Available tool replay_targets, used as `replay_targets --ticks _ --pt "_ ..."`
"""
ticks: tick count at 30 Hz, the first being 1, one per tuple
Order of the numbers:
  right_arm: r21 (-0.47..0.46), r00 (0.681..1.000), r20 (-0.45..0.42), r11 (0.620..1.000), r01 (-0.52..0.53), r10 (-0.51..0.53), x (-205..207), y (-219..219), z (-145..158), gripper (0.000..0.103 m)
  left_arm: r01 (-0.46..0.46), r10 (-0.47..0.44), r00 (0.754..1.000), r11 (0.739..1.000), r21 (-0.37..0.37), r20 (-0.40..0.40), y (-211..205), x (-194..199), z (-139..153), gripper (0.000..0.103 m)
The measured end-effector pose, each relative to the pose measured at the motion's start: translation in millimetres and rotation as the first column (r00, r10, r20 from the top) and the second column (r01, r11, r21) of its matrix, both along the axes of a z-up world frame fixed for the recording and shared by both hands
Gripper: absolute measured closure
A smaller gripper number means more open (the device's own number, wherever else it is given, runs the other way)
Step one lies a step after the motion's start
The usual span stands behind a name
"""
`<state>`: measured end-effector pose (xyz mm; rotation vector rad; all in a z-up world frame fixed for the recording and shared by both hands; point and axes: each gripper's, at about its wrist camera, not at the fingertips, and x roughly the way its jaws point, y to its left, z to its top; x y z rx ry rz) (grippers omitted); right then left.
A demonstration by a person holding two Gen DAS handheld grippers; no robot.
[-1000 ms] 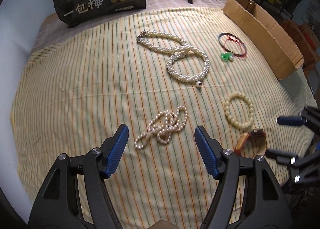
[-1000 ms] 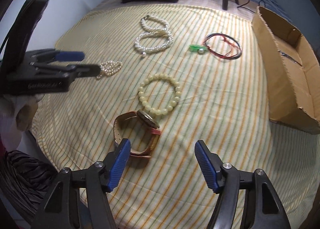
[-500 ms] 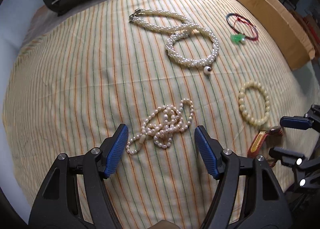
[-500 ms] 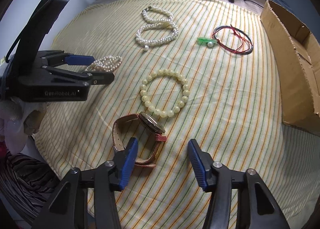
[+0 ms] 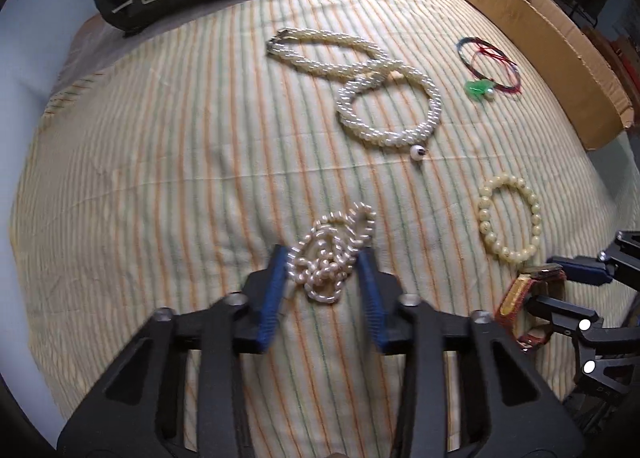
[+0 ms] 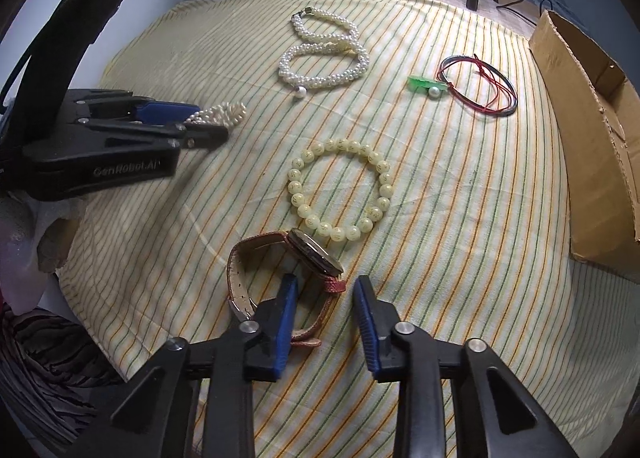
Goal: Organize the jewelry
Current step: 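Close the left tool on the small pearl strand while the right tool grasps the brown leather watch, then lift the pearl strand with the left tool while the right tool lifts the watch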
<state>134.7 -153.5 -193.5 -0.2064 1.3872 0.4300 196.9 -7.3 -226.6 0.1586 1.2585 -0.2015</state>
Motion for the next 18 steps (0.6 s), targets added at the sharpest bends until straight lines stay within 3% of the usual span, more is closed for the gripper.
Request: replay_targets --ticks 3,6,18 --pt "-0.001 1.0 0.004 1.0 -0.001 0.001 -2 4 -1 0.088 -0.029 0.029 1.0 0.999 -0.017 -0.001 8 1 2 0.091" --pt "0.001 1.0 0.013 1.0 0.001 -0.001 -5 0 1 0.093 -0.064 0.063 0.998 0.996 -0.065 -0.013 17 3 6 0.096" --pt "0.034 0.996 0.09 0.999 0.026 -0.029 -16 -25 34 0.094 -0.143 0.155 0.986 0.977 -0.16 0.066 47 -13 50 0.097"
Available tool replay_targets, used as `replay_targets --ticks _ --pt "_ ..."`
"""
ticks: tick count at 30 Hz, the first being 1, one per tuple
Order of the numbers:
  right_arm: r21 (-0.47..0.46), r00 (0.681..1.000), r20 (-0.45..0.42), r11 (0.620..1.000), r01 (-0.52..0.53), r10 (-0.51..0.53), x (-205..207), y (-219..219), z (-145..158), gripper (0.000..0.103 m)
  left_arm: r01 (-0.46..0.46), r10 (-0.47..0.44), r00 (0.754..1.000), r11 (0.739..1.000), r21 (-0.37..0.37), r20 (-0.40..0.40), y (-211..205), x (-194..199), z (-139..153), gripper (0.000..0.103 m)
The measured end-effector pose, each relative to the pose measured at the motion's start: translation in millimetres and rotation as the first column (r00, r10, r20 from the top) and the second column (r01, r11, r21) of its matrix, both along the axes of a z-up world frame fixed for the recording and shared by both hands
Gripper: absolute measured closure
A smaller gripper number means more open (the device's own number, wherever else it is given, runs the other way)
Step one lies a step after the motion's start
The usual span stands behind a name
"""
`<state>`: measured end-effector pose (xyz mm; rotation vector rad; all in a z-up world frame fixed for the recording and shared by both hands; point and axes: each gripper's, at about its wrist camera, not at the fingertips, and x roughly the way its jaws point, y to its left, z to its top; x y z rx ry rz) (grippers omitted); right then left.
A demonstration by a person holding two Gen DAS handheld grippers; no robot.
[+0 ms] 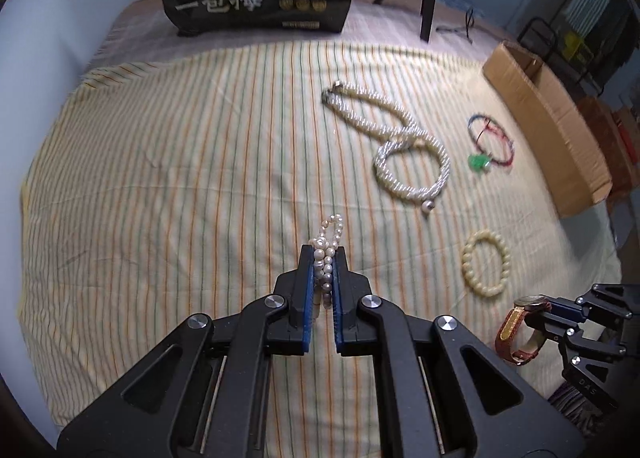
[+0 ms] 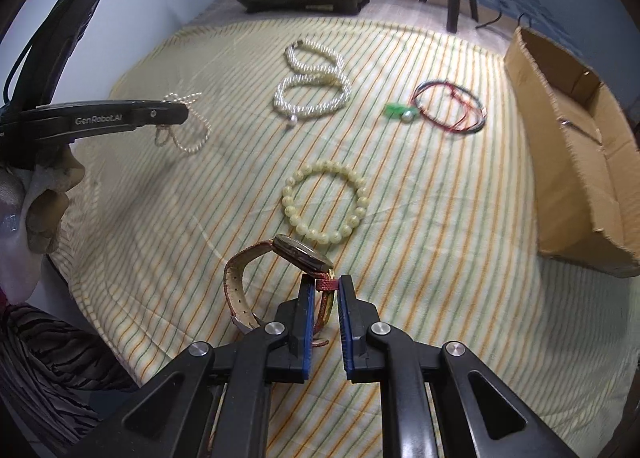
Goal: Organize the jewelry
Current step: 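Lift the pearl strand with the left tool while the right tool lifts the watch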
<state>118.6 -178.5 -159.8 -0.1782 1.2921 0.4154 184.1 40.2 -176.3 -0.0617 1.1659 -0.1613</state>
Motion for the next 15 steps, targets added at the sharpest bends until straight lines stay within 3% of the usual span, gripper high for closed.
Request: replay_targets --ticks 7,15 --pt "0.013 0.996 0.079 0.999 0.031 -0.032 2 -17 35 0.094 0.002 0.004 0.996 0.998 -0.065 0.084 -7 -8 38 0.097" --pt "0.049 0.977 0.162 0.99 0.132 -0.138 20 -54 67 0.094 0.029 -0.006 0.988 0.989 -0.146 0.153 -30 -11 73 0.097"
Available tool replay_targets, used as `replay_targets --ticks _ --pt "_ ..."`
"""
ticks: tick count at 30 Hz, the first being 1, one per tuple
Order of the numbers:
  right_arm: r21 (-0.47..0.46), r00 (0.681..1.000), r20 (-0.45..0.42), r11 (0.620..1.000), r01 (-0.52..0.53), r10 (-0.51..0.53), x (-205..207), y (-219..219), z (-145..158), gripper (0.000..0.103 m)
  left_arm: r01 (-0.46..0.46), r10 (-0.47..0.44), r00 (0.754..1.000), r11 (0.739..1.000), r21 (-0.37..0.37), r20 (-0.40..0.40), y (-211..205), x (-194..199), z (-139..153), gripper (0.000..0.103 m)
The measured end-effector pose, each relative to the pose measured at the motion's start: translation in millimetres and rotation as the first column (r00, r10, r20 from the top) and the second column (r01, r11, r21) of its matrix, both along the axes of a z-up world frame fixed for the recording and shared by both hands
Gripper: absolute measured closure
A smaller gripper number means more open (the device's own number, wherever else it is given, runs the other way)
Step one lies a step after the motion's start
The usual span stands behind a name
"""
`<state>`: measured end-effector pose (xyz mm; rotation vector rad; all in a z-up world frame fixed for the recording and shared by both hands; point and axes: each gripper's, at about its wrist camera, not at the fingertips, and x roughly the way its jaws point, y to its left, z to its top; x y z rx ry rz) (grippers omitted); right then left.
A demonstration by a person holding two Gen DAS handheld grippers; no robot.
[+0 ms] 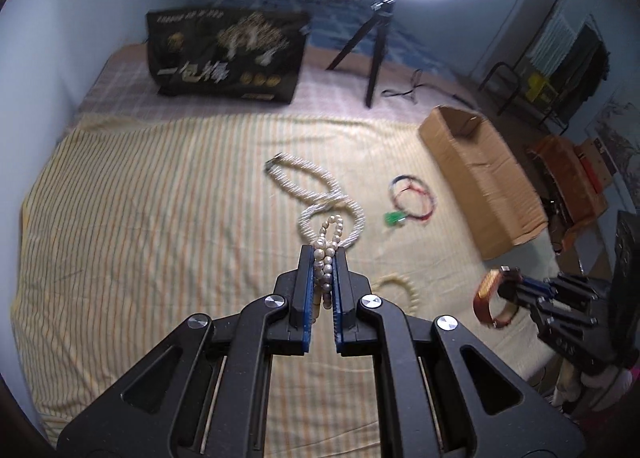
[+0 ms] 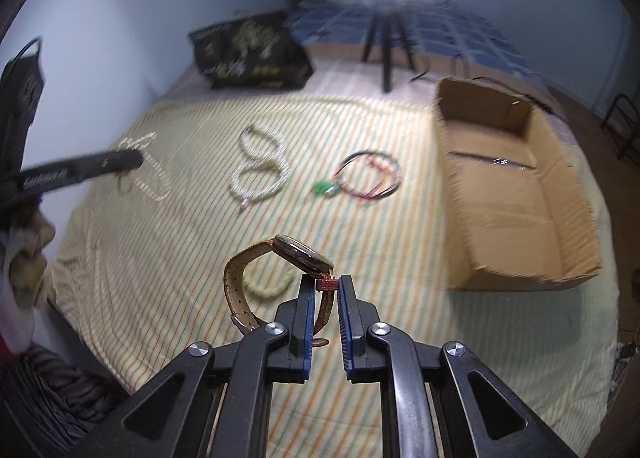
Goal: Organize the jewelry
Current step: 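Lift the pearl strand with the left tool while the right tool lifts the watch, then lower both into the cardboard box and open the left and right tools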
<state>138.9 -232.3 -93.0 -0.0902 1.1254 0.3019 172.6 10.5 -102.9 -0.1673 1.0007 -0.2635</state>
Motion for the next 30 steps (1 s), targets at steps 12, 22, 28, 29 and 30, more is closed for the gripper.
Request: replay_targets --ticks 12,22,28,29,30 --pt "-0.009 0.981 0.087 0.985 0.174 -0.173 33 -75 36 0.094 0.107 -0.101 0.992 0.991 -0.078 0.076 -68 1 32 0.097" --pt "-0.081 0.955 0.139 0.958 0.274 -0.261 66 -121 44 0.094 0.183 -0.174 0.981 0.978 -0.103 0.092 -132 19 35 0.097" --pt "-0.11 0.944 0.137 0.942 0.316 -0.301 83 -147 37 0.094 0.215 -0.205 0.974 0.971 -0.101 0.099 -172 32 31 0.097" --pt "-0.114 0.942 0.133 0.939 0.323 -0.308 86 -152 35 0.094 0.218 -0.208 0.973 0.971 -0.103 0.098 -176 34 30 0.097" --pt "-0.114 0.941 0.129 0.938 0.328 -0.314 89 -156 33 0.094 0.222 -0.212 0.972 0.969 -0.104 0.096 -181 36 29 0.097"
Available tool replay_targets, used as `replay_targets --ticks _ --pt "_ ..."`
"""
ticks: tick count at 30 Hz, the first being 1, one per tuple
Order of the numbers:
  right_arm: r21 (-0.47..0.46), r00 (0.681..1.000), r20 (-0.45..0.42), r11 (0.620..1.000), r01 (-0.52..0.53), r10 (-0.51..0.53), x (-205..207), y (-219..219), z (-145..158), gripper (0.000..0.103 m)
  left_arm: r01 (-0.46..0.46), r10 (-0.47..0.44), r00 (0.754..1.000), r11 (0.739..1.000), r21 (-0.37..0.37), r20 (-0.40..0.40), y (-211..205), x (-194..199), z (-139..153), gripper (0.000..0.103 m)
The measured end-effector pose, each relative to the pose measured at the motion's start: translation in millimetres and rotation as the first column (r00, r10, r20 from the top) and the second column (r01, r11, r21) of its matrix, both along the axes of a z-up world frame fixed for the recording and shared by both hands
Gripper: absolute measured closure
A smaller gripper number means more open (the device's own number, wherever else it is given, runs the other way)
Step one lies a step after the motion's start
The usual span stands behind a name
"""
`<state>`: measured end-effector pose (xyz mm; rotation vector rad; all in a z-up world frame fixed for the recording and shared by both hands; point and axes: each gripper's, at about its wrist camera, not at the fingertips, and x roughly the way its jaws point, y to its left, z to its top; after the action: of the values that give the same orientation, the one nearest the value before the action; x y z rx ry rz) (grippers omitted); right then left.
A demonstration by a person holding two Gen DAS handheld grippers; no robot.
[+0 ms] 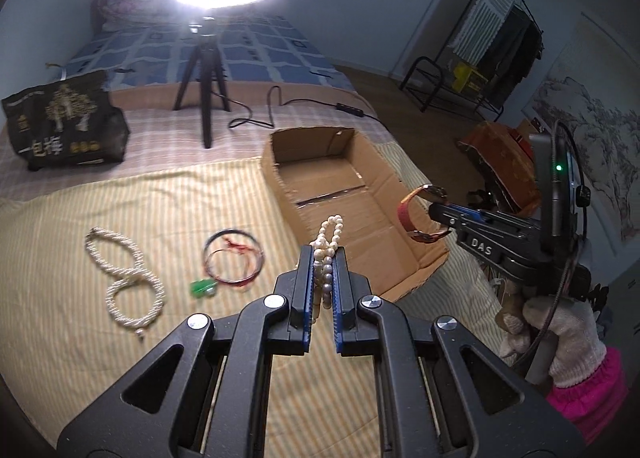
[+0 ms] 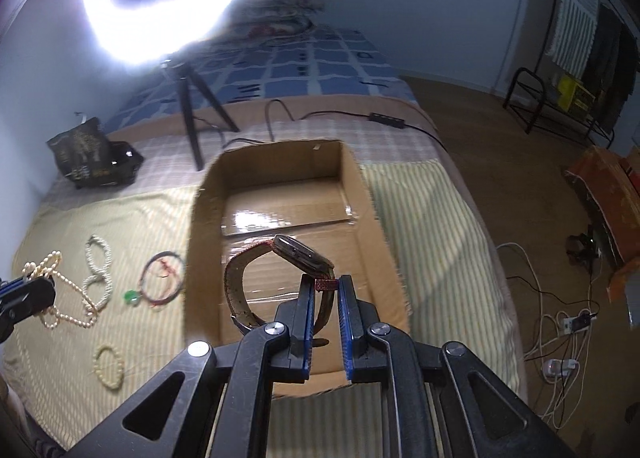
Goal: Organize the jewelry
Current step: 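Lower both into the cardboard box and open the left and right tools, then withdraw both open tools from the box back over the sheet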
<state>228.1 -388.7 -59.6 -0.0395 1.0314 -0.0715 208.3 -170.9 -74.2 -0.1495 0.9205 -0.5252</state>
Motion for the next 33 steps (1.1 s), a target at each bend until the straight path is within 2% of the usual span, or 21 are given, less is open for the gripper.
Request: replay_targets --ticks 10,21,23,25,26,27,28,30,31,33 --pt "0.026 0.998 -0.038 0.998 0.053 -0.052 20 -28 -18 0.094 0.058 -0.058 0.998 0.998 0.0 -0.016 -59 18 -20 0.097" --pt "0.056 0.995 -0.067 0.996 0.073 -0.069 32 -41 -32 0.092 0.079 -0.079 0.994 0.997 -0.003 -0.072 -81 34 -45 0.097" --pt "0.072 0.995 -0.065 0.995 0.074 -0.069 33 -43 -32 0.087 0.078 -0.077 0.994 0.997 0.01 -0.071 -83 34 -46 0.097" --pt "0.077 0.996 -0.055 0.994 0.074 -0.069 32 -44 -31 0.069 0.08 -0.078 0.994 0.997 0.022 -0.075 -84 35 -48 0.094" --pt "0.077 0.996 -0.048 0.994 0.074 -0.071 32 -44 -30 0.067 0.077 -0.074 0.995 0.996 0.033 -0.074 -85 34 -48 0.077" --pt "0.076 0.996 -0.045 0.994 0.075 -0.071 32 -43 -29 0.061 0.074 -0.071 0.995 0.996 0.041 -0.071 -85 35 -48 0.053" --pt "0.074 0.996 -0.044 0.994 0.077 -0.074 32 -43 -28 0.048 0.068 -0.065 0.996 0.997 0.048 -0.061 -85 34 -48 0.045" --pt "0.068 0.996 -0.028 0.994 0.082 -0.08 31 -43 -25 0.028 0.055 -0.053 0.998 0.996 0.064 -0.041 -83 33 -46 0.042" --pt "0.063 0.996 -0.022 0.995 0.082 -0.081 31 -42 -23 0.023 0.058 -0.056 0.998 0.996 0.066 -0.04 -83 32 -46 0.042" --pt "0.043 0.996 -0.016 0.995 0.088 -0.087 30 -41 -21 0.022 0.057 -0.055 0.998 0.996 0.068 -0.041 -80 32 -45 0.042"
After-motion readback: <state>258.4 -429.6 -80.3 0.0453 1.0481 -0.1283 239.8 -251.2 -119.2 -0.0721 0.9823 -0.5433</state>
